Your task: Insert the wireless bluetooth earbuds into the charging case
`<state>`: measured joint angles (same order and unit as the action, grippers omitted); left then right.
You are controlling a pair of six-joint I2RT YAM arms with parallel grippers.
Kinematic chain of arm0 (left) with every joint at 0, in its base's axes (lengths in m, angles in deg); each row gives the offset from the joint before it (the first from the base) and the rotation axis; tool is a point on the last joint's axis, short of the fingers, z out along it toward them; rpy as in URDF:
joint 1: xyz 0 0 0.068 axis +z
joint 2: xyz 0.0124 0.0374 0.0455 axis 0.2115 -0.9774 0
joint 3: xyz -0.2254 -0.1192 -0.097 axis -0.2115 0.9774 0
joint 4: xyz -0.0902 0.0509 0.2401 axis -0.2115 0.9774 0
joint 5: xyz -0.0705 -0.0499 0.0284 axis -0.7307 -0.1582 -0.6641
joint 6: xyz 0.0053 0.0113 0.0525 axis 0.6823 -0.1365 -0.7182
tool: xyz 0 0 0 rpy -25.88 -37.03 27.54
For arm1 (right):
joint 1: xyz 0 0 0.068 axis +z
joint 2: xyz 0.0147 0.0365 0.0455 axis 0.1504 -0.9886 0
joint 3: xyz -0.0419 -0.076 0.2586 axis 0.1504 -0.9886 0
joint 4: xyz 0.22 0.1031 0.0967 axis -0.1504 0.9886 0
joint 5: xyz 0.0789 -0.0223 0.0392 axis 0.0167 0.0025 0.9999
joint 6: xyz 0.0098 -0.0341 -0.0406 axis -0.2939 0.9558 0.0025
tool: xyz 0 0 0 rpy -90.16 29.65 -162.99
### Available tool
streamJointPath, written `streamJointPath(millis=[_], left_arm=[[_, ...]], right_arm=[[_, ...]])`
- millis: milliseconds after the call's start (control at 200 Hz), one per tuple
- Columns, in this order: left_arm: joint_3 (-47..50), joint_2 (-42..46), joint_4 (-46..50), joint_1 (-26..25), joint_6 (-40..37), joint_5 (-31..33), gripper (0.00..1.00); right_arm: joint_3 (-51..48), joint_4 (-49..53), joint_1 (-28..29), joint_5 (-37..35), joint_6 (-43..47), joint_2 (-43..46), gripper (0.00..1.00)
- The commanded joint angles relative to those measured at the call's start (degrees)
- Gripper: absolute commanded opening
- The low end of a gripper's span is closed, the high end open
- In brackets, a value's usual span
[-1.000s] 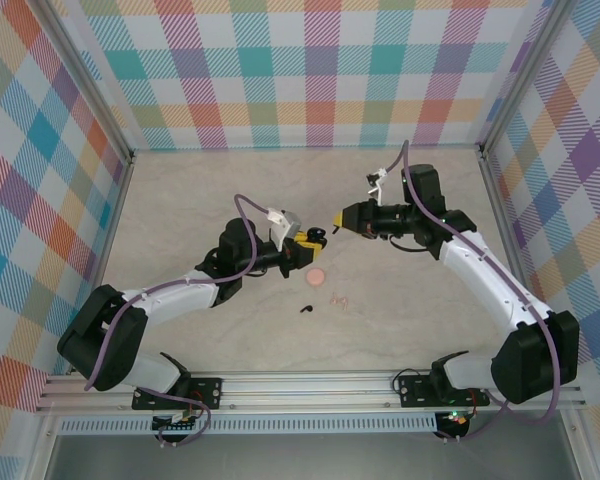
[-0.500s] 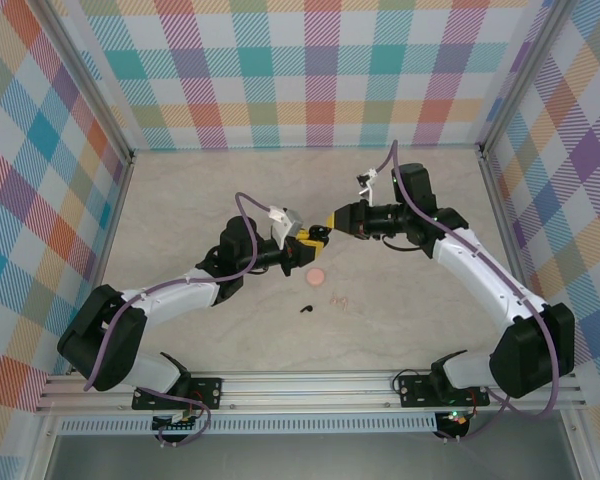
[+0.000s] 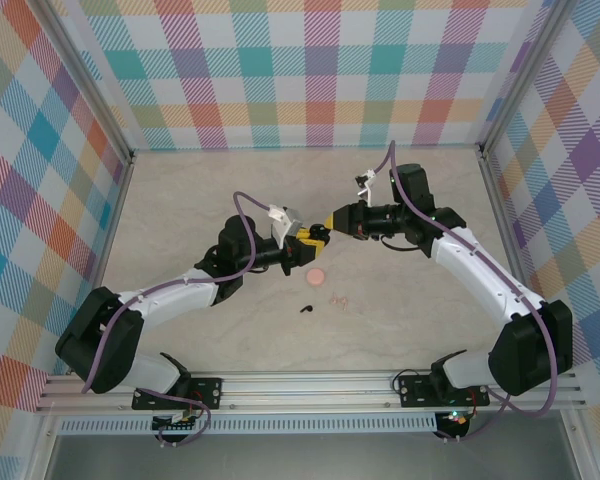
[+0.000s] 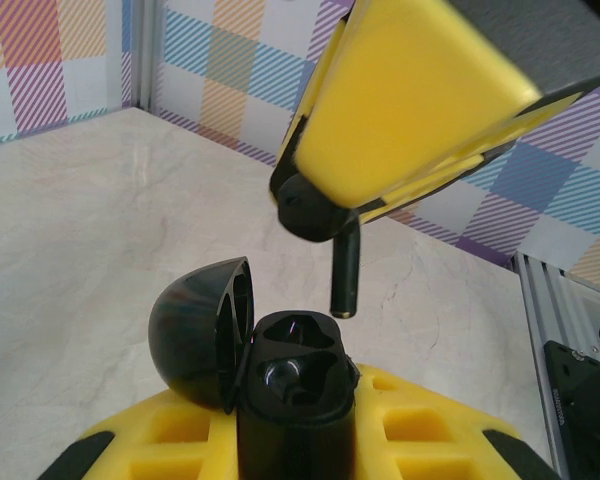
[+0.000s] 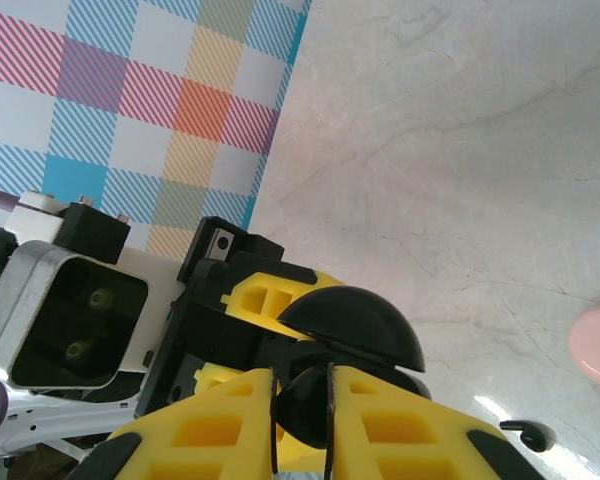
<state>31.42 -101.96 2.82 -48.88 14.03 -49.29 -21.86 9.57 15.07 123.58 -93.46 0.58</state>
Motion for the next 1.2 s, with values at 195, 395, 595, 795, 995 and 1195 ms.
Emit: streamJointPath(millis=[195,395,595,795,995,1195], left_arm=[[-1.7,2.1,-1.7,-1.1,-1.0,-2.2,0.18],[-1.8,1.9,-1.7,-1.2,-0.8,-2.6,0.18],[-2.2,1.7,-1.5,-1.4,-0.8,-2.5,0.18],[-2.6,1.4,-1.4,-1.5,-0.6,-2.3,0.18],[-2.9,1.2,-0.8,-1.5,-0.7,-1.8,0.18],[-3.3,1.2,0.3,-1.5,-1.0,-0.9,0.18]], right_arm=[[1.2,-1.1,0.4,0.0,0.6,-0.5,0.19],[1.1,-1.0,0.4,0.2,0.6,-0.6,0.19],[1.0,-1.0,0.4,0.3,0.5,-0.9,0.19],[0.9,-0.9,0.6,0.2,0.5,-1.4,0.19],[1.0,-0.6,1.0,0.2,0.6,-1.8,0.2],[1.2,0.3,1.3,-0.1,1.2,-1.9,0.2]])
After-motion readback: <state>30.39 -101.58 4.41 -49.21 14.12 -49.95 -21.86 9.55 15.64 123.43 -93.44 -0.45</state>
